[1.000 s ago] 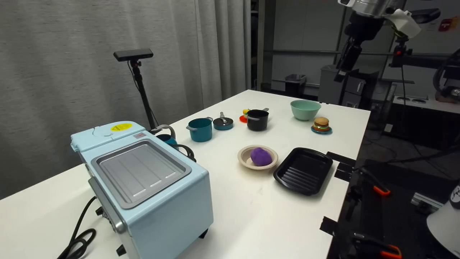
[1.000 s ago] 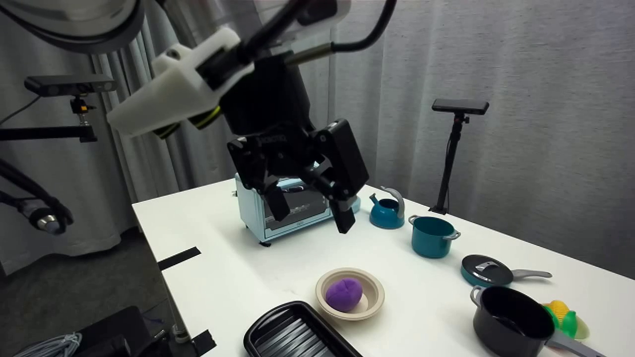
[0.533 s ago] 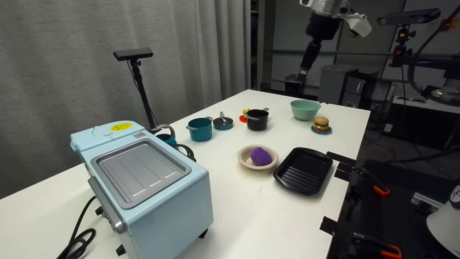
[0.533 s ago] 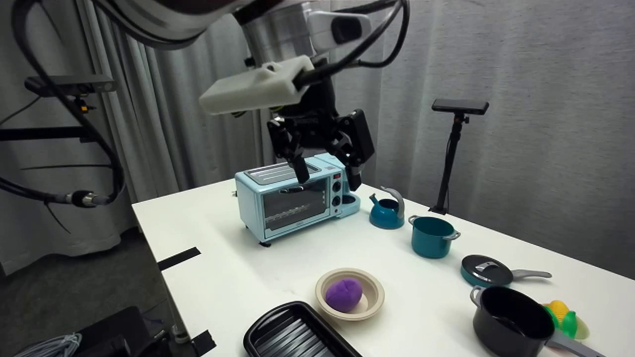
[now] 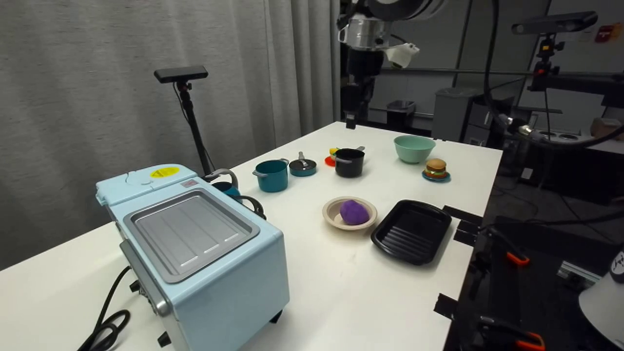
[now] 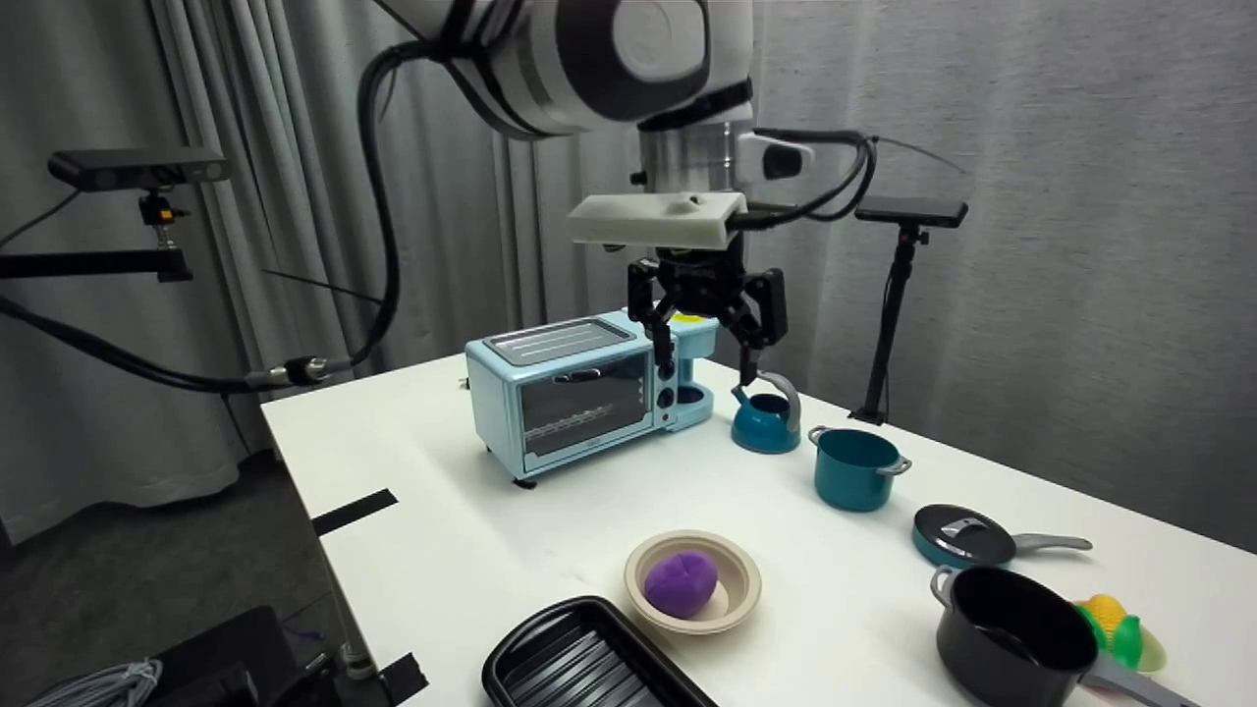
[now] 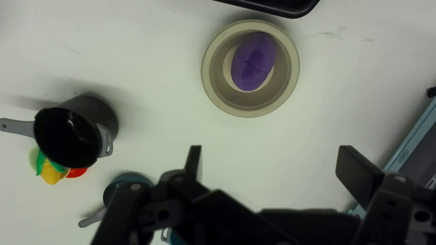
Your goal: Pick up the purple object from the bowl and put it on the table
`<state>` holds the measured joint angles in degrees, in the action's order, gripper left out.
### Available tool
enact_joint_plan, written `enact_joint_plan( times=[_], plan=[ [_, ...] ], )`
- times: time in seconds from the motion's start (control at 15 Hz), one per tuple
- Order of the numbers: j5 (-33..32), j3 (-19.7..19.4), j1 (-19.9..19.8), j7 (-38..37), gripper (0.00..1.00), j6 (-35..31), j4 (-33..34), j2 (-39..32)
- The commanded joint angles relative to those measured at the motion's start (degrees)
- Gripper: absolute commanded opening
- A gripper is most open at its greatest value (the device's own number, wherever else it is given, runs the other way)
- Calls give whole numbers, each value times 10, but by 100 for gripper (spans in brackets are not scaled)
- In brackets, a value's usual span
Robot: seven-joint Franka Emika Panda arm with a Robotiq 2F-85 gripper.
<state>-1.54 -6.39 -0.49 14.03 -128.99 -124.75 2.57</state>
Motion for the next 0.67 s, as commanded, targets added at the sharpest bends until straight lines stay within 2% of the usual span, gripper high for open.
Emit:
enact_joint_plan(
  times=[0.0, 0.2, 0.6],
  plan=[
    [29, 25, -2, -14, 100, 75, 144, -147],
    [21, 48, 0, -38, 100, 130, 234, -237],
    [2, 72, 18, -78, 100, 232, 274, -290]
  ],
)
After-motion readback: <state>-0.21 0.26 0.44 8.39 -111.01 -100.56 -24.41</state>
